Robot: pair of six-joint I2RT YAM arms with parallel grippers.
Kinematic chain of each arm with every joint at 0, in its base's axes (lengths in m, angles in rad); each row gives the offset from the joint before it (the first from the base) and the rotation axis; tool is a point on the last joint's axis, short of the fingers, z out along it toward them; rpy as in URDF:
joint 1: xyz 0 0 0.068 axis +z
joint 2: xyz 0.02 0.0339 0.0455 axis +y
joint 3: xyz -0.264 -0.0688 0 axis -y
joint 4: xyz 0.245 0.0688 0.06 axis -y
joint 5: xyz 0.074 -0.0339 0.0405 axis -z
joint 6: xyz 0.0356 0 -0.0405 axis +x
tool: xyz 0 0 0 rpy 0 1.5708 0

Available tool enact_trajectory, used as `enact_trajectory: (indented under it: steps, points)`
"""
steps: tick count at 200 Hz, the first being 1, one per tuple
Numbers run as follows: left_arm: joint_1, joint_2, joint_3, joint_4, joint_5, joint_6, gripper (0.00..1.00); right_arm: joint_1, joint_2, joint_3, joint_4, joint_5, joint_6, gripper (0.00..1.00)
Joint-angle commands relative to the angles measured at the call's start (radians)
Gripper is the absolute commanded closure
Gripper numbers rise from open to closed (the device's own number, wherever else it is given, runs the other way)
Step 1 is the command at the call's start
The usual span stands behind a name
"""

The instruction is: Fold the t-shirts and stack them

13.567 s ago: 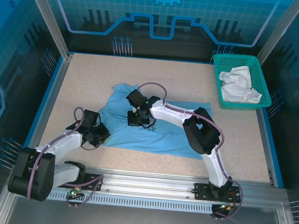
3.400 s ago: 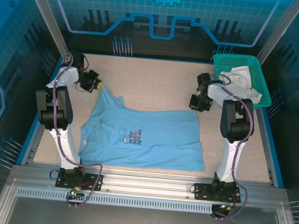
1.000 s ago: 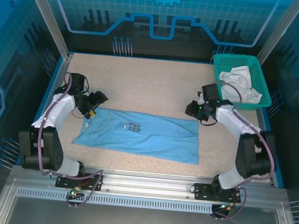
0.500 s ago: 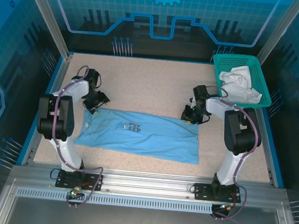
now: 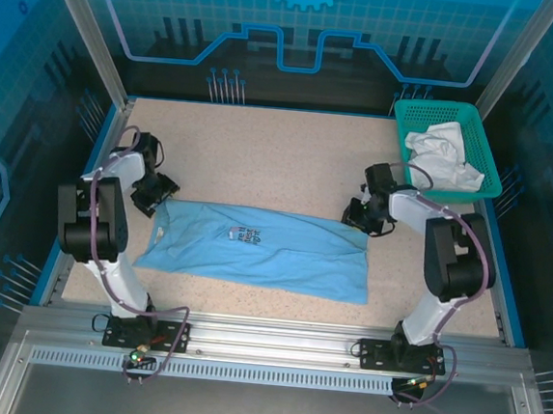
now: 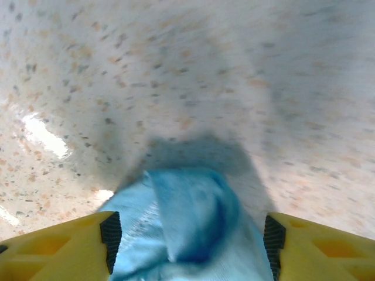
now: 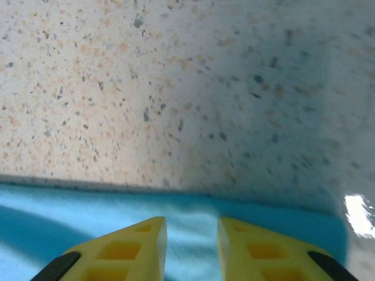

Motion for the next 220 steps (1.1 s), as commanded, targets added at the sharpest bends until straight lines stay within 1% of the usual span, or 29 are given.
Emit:
enact_trajectory:
  steps: [1, 14, 23, 32, 45, 60, 70, 87, 106, 113, 121, 138, 151, 177, 220]
  points:
    - [-0.049, -0.118, 0.081, -0.014, 0.028, 0.059, 0.23, 0.032, -0.149, -0.043, 0.087, 0.040, -0.007, 0.68]
    - [-0.097, -0.154, 0.114, -0.046, 0.011, 0.095, 0.19, 0.078, -0.206, -0.069, 0.125, 0.035, -0.012, 0.64]
    - [-0.133, -0.173, 0.120, -0.064, 0.016, 0.106, 0.20, 0.110, -0.219, -0.077, 0.150, -0.001, -0.016, 0.61]
    - [-0.167, -0.185, 0.105, -0.056, 0.073, 0.118, 0.24, 0.138, -0.209, -0.071, 0.147, -0.027, -0.022, 0.62]
    - [-0.215, -0.175, 0.097, -0.074, 0.139, 0.136, 0.25, 0.165, -0.182, -0.047, 0.100, -0.008, -0.025, 0.63]
    - [-0.273, -0.137, 0.094, -0.107, 0.189, 0.160, 0.26, 0.161, -0.166, -0.057, 0.091, -0.011, -0.016, 0.63]
    - [-0.302, -0.117, 0.086, -0.119, 0.198, 0.168, 0.27, 0.149, -0.167, -0.082, 0.115, -0.033, -0.010, 0.63]
    - [-0.327, -0.092, 0.073, -0.140, 0.157, 0.171, 0.27, 0.134, -0.161, -0.096, 0.128, -0.070, -0.012, 0.64]
    - [-0.332, -0.083, 0.069, -0.170, 0.061, 0.156, 0.29, 0.135, -0.158, -0.100, 0.137, -0.079, -0.017, 0.64]
    - [-0.338, -0.086, 0.061, -0.170, 0.011, 0.141, 0.30, 0.135, -0.158, -0.103, 0.141, -0.078, -0.018, 0.64]
    - [-0.344, -0.086, 0.053, -0.163, -0.022, 0.133, 0.29, 0.135, -0.157, -0.105, 0.143, -0.076, -0.016, 0.64]
    - [-0.347, -0.063, 0.053, -0.151, -0.012, 0.110, 0.31, 0.135, -0.151, -0.109, 0.149, -0.082, -0.017, 0.65]
    - [-0.361, -0.038, 0.066, -0.157, -0.028, 0.100, 0.33, 0.136, -0.146, -0.105, 0.144, -0.078, -0.018, 0.65]
    - [-0.372, -0.013, 0.072, -0.150, -0.076, 0.059, 0.43, 0.136, -0.142, -0.109, 0.148, -0.068, -0.009, 0.66]
    - [-0.378, 0.026, 0.086, -0.114, -0.087, -0.010, 0.44, 0.131, -0.141, -0.119, 0.163, -0.072, -0.007, 0.67]
